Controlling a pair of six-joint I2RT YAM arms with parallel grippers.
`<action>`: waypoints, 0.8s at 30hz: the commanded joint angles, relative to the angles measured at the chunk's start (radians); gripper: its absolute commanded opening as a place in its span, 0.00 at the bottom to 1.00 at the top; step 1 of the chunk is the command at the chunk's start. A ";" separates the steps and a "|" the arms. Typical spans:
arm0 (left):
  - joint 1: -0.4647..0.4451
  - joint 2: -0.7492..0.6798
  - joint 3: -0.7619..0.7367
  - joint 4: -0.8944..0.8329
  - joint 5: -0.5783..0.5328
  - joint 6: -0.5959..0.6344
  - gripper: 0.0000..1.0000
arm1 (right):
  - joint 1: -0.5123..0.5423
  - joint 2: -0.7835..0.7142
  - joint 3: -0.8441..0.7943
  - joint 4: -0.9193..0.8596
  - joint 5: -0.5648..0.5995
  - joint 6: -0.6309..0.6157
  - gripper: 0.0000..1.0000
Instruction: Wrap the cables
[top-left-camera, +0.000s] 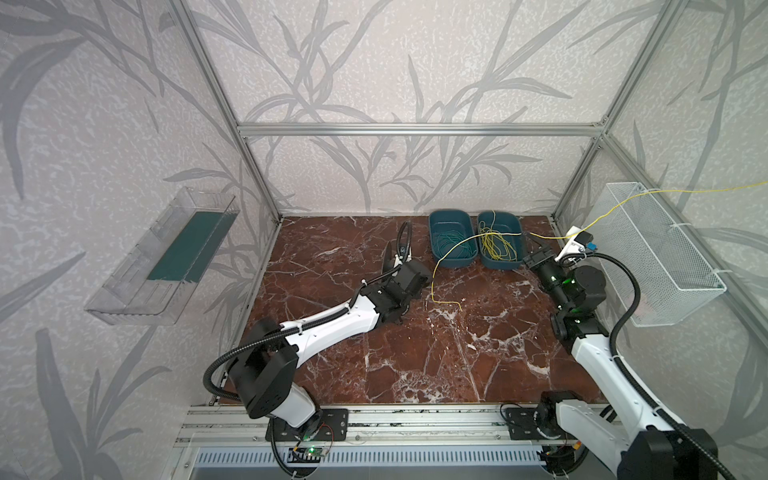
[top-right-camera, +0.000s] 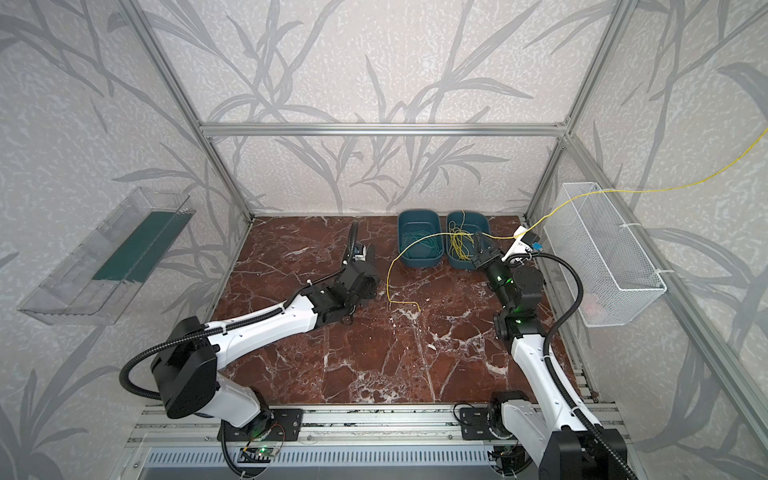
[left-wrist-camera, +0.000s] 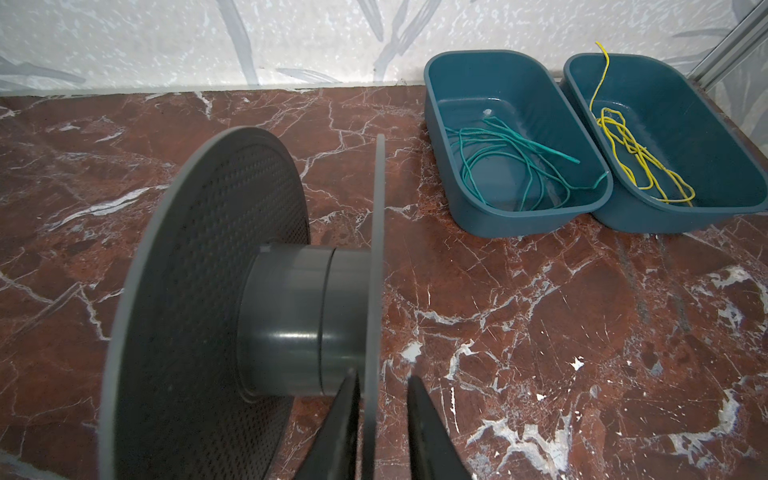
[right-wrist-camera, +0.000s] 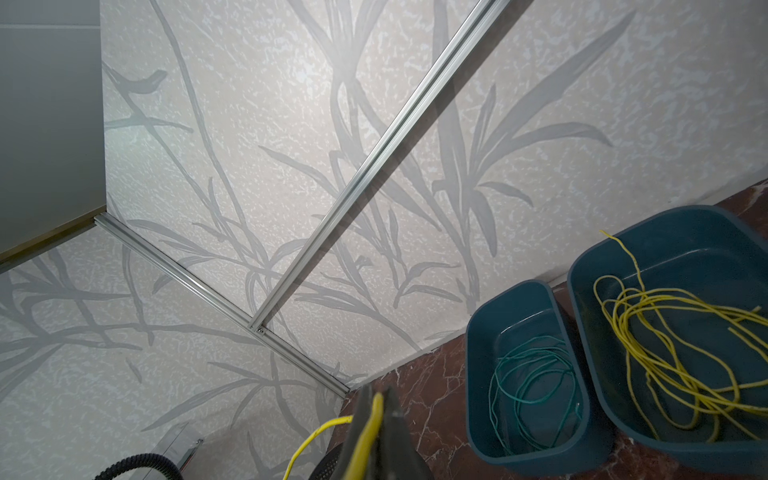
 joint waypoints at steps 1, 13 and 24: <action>-0.006 -0.024 0.022 0.005 -0.009 -0.002 0.24 | -0.005 -0.022 0.013 0.025 -0.014 0.001 0.00; -0.013 -0.061 0.010 0.001 -0.006 0.005 0.24 | -0.009 -0.023 0.012 0.026 -0.014 0.008 0.00; -0.026 -0.218 0.001 -0.047 -0.037 0.053 0.29 | -0.009 -0.028 0.013 0.027 -0.015 0.015 0.00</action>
